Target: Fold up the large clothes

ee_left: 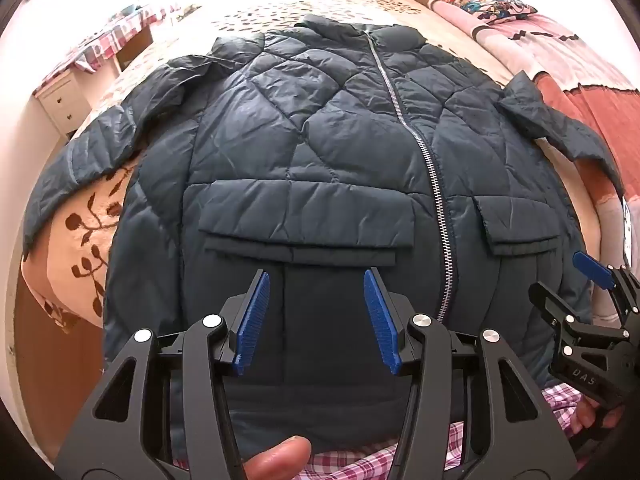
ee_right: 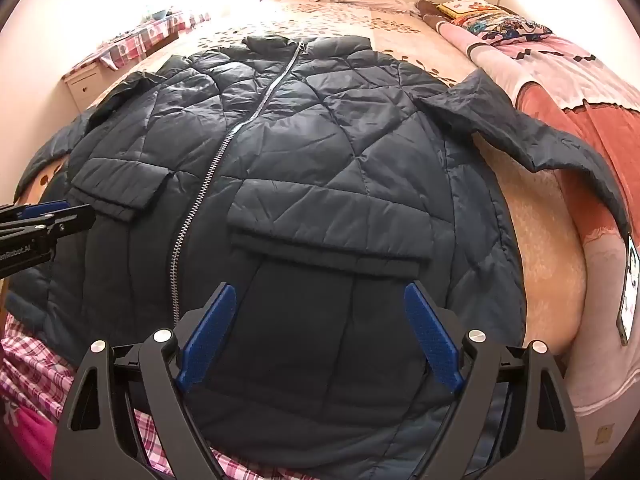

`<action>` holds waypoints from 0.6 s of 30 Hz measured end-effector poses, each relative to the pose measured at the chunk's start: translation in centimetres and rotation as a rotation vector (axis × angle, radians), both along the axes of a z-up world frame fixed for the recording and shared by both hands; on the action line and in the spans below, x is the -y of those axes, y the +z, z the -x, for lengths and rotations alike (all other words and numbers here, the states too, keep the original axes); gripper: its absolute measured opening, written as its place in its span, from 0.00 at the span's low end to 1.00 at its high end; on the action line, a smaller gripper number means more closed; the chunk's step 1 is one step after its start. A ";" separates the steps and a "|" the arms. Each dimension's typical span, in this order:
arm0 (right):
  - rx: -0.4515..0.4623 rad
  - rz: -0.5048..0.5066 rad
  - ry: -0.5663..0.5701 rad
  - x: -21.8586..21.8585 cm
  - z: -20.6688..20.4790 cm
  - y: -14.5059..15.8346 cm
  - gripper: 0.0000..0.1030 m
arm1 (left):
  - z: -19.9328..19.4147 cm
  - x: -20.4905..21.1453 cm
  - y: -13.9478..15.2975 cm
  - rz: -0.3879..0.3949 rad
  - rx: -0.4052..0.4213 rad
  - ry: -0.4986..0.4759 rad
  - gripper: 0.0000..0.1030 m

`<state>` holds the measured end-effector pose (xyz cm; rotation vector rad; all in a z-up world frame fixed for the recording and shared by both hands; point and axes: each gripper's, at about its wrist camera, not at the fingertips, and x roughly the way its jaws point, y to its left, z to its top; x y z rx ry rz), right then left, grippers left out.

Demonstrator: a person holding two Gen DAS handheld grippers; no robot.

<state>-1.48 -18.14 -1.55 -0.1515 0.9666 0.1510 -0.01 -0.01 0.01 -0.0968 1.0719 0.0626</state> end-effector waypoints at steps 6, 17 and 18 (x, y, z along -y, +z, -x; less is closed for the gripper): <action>0.004 0.002 0.000 -0.1 0.3 0.2 0.81 | 0.0 0.0 0.1 0.001 0.001 0.002 0.48; -0.012 -0.005 -0.003 0.3 -0.1 -0.2 0.81 | 0.0 0.0 0.0 0.001 -0.005 0.001 0.48; -0.014 -0.005 -0.003 0.3 -0.1 -0.2 0.81 | 0.0 0.0 0.0 0.003 -0.006 0.000 0.48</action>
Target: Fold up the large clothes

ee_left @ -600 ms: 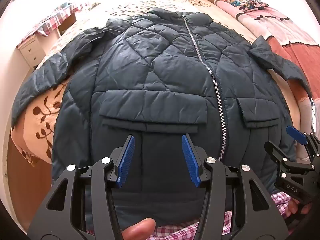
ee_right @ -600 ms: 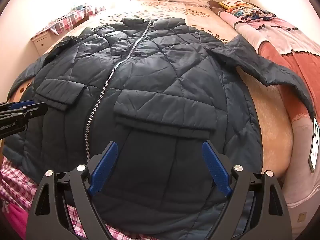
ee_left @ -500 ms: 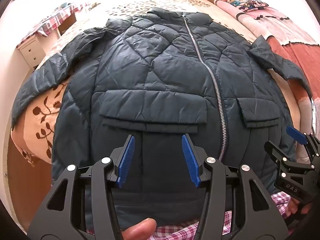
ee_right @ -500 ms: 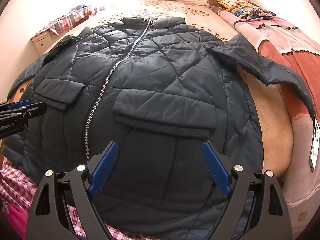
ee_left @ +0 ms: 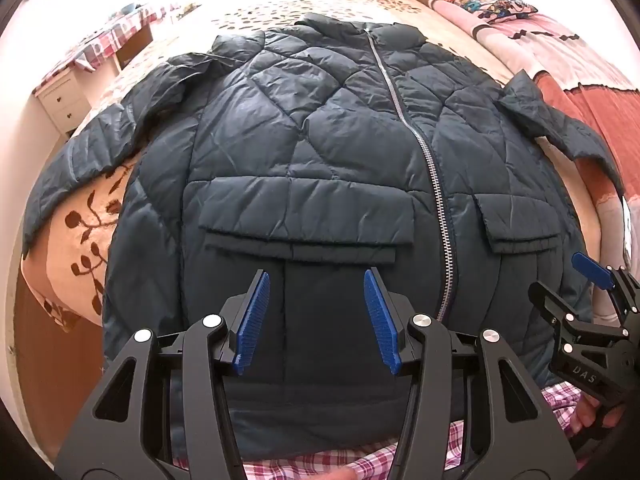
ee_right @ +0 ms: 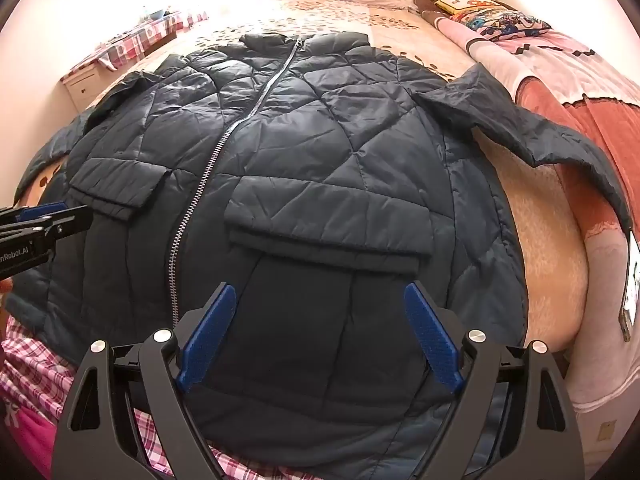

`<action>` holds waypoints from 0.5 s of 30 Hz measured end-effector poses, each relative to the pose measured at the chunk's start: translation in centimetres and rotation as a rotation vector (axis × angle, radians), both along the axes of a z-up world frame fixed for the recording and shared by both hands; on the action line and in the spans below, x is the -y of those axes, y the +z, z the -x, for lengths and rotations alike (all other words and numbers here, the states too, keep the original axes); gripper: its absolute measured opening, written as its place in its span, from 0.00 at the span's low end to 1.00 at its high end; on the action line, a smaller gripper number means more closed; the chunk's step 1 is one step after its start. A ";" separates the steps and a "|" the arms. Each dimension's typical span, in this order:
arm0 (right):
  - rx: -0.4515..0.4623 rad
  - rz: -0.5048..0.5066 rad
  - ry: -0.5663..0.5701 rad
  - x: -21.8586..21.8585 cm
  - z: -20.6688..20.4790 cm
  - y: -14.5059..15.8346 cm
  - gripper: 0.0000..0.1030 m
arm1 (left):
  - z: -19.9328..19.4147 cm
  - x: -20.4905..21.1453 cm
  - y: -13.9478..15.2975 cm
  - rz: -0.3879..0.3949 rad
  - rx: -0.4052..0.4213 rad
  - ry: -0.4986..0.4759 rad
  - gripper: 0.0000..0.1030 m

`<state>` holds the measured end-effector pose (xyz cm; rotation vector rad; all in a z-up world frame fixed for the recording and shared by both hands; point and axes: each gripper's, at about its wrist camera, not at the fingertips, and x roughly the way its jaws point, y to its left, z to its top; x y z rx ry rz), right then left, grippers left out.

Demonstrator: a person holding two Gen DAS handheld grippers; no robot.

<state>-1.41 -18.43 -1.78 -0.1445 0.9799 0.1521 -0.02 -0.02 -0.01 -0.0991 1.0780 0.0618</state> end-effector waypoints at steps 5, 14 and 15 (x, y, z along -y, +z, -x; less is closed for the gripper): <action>-0.004 -0.002 -0.002 0.1 0.2 -0.2 0.81 | 0.0 0.0 0.0 0.005 -0.007 0.000 0.48; -0.013 -0.031 -0.014 0.6 0.0 -0.3 0.81 | 0.0 0.2 -0.5 -0.006 -0.013 -0.006 0.48; -0.015 -0.036 -0.016 0.7 0.0 -0.3 0.81 | 0.0 0.2 -0.5 -0.007 -0.014 -0.006 0.48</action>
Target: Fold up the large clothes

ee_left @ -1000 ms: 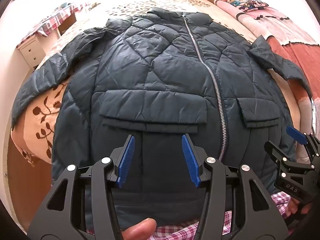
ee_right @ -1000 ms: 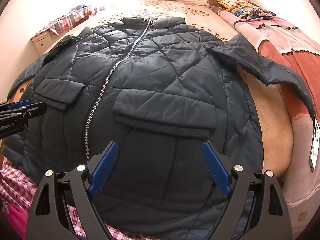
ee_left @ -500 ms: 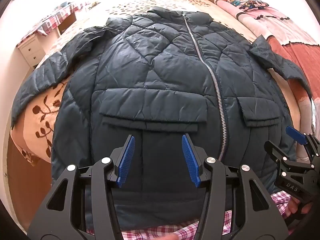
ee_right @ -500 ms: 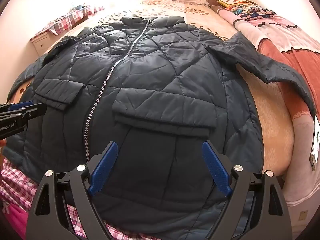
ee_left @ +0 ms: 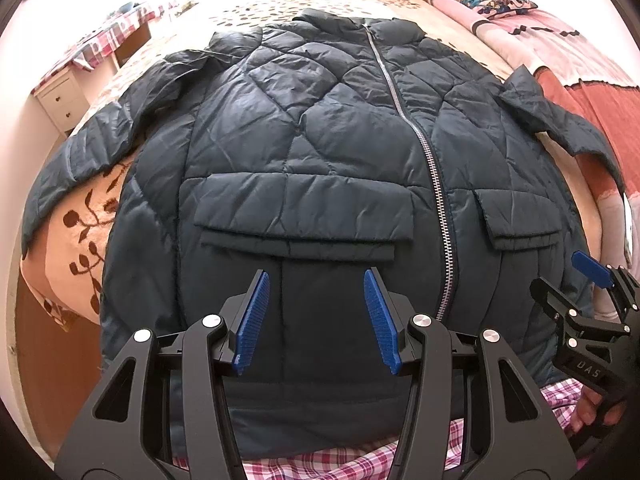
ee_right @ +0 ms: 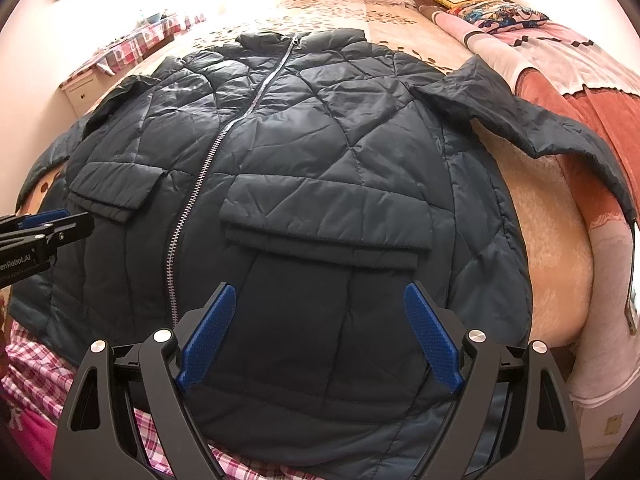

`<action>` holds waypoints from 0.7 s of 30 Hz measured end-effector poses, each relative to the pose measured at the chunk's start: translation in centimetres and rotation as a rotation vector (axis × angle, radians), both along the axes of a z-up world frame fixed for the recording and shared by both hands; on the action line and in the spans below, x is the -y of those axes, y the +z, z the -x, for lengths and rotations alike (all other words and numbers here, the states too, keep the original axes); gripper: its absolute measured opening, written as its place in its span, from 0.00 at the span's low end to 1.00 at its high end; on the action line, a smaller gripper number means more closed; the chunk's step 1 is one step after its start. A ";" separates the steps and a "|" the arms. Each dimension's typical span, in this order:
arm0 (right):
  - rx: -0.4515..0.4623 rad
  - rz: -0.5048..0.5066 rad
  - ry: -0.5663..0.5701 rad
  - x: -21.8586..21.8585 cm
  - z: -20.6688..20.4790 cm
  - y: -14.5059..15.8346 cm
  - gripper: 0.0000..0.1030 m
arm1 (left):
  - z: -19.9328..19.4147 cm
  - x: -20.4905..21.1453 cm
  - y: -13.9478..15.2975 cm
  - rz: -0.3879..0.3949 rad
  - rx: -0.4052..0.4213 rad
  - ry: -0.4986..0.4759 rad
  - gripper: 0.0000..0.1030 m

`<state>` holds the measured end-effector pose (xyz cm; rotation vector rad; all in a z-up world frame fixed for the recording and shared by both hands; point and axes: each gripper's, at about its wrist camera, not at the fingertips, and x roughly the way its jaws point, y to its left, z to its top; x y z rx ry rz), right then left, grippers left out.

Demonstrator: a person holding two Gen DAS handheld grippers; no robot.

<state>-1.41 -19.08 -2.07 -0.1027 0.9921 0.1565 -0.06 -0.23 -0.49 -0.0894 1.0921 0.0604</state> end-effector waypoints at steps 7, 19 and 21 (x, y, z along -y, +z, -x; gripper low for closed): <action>-0.002 -0.031 -0.013 0.7 -0.1 0.0 0.82 | -0.2 0.2 0.0 -0.010 -0.001 -0.004 0.49; 0.040 -0.062 -0.033 1.8 -0.3 0.9 0.81 | -0.3 0.7 1.3 -0.063 0.035 -0.003 0.50; 0.065 -0.064 -0.045 2.2 -0.2 1.5 0.82 | -0.3 0.8 1.8 -0.084 0.055 -0.003 0.50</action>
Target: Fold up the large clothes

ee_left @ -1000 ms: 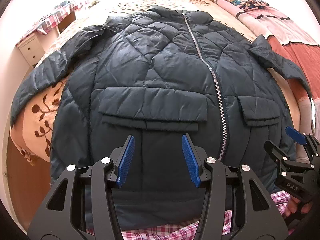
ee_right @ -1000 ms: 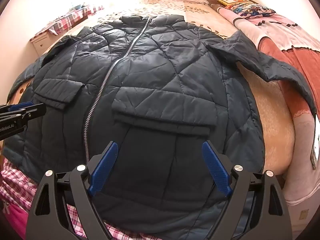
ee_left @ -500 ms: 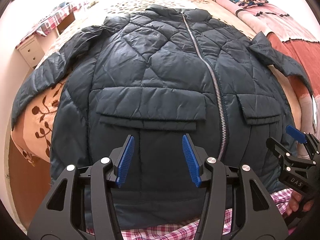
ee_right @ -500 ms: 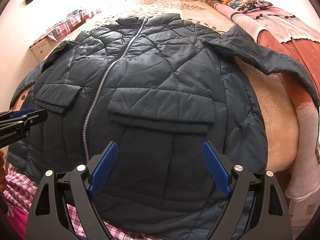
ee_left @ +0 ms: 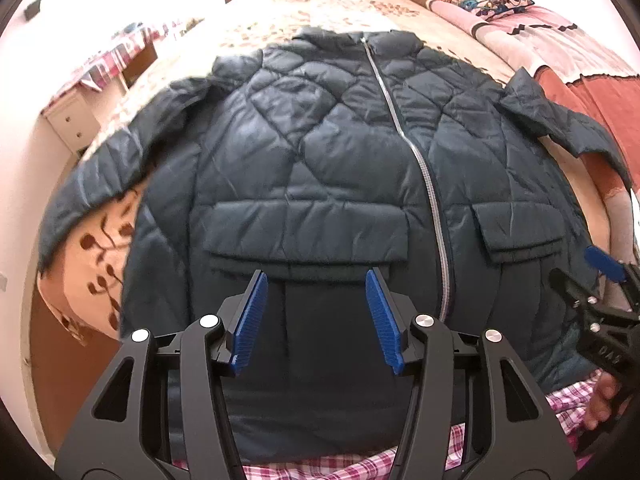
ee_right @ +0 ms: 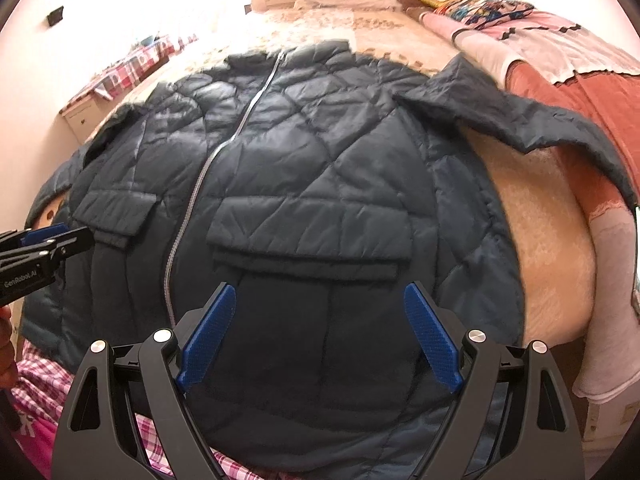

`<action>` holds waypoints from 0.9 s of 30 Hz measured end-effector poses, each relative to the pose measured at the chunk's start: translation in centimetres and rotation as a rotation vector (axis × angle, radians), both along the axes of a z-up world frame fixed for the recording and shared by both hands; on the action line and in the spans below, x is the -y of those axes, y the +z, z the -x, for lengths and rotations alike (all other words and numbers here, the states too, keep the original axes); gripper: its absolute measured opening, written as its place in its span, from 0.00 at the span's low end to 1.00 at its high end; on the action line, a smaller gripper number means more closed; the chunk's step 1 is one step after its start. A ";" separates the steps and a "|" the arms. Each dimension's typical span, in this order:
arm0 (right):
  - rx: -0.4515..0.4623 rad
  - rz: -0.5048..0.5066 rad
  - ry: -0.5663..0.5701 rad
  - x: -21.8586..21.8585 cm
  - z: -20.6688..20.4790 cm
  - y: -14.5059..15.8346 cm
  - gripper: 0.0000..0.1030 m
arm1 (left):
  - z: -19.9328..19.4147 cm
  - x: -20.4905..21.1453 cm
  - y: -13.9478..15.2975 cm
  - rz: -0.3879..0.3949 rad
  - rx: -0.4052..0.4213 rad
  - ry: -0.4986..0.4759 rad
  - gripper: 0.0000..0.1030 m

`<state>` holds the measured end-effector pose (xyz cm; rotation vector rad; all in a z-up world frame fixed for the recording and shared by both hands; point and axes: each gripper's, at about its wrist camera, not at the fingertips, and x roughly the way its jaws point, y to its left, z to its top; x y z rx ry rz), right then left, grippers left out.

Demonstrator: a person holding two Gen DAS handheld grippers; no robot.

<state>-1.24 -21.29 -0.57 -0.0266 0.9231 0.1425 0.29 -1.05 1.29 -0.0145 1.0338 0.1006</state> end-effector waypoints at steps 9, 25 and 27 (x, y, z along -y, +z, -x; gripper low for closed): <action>-0.020 -0.082 -0.027 1.9 -0.6 0.5 0.82 | -0.8 1.1 2.1 -0.048 0.093 -0.034 0.53; 0.133 -0.241 -0.567 23.3 -6.3 5.6 0.75 | -4.2 3.3 3.0 -0.047 0.067 -0.051 0.54; 0.119 -0.321 -0.613 25.6 -7.2 5.5 0.74 | -4.5 3.5 2.9 -0.044 0.060 -0.049 0.54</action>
